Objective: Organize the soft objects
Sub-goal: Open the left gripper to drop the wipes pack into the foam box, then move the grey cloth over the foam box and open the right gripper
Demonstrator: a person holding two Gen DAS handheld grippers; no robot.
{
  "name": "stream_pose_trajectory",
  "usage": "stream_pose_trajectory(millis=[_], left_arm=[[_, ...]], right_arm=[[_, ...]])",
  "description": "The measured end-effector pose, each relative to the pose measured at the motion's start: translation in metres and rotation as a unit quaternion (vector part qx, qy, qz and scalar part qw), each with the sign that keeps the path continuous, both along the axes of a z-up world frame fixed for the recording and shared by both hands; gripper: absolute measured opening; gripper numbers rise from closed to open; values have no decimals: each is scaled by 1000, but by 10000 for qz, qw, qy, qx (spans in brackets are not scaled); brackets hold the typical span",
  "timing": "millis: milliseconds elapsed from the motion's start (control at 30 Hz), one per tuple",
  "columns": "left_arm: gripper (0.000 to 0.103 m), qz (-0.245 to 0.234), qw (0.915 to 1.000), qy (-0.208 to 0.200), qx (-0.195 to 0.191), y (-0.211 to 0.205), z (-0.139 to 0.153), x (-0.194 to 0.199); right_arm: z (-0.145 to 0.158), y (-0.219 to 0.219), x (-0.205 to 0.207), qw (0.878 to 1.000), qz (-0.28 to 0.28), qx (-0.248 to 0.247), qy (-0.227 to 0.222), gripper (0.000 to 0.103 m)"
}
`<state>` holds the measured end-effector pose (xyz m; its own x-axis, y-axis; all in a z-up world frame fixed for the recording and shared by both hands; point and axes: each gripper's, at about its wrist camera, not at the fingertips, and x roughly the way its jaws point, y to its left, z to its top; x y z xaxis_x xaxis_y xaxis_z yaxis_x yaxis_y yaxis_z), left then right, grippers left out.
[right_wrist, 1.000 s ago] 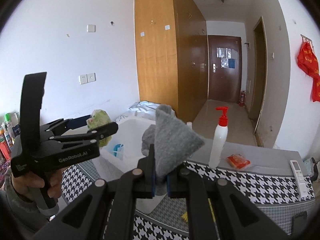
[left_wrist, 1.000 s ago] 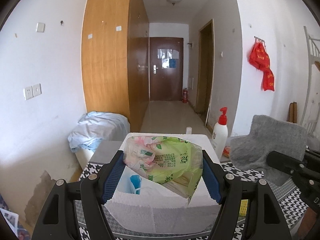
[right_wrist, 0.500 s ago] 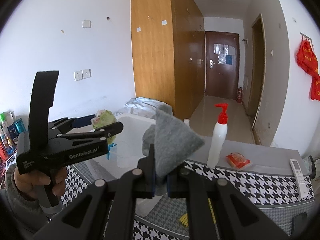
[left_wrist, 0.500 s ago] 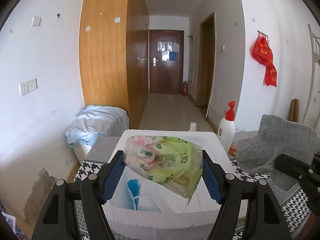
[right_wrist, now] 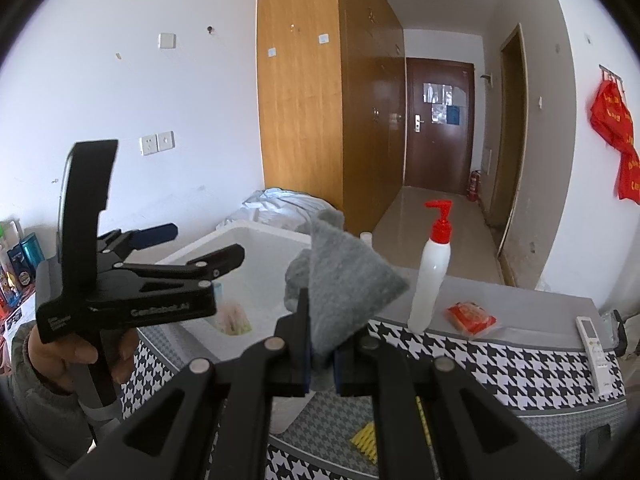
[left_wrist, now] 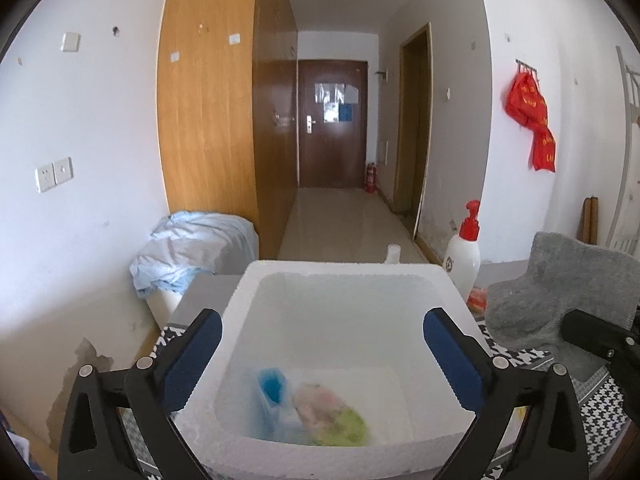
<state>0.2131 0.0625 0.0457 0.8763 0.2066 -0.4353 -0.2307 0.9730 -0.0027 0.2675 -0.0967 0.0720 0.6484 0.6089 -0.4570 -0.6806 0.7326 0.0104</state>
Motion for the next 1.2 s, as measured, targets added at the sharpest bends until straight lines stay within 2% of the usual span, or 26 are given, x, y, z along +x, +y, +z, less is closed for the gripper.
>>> stream_pose_trajectory(millis=[700, 1200], left_arm=[[102, 352, 9988, -350, 47, 24, 17, -36], [102, 534, 9978, -401, 57, 37, 11, -53]], right_arm=[[3, 30, 0, 9994, 263, -204, -108, 11], [0, 44, 8, 9986, 473, -227, 3, 11]])
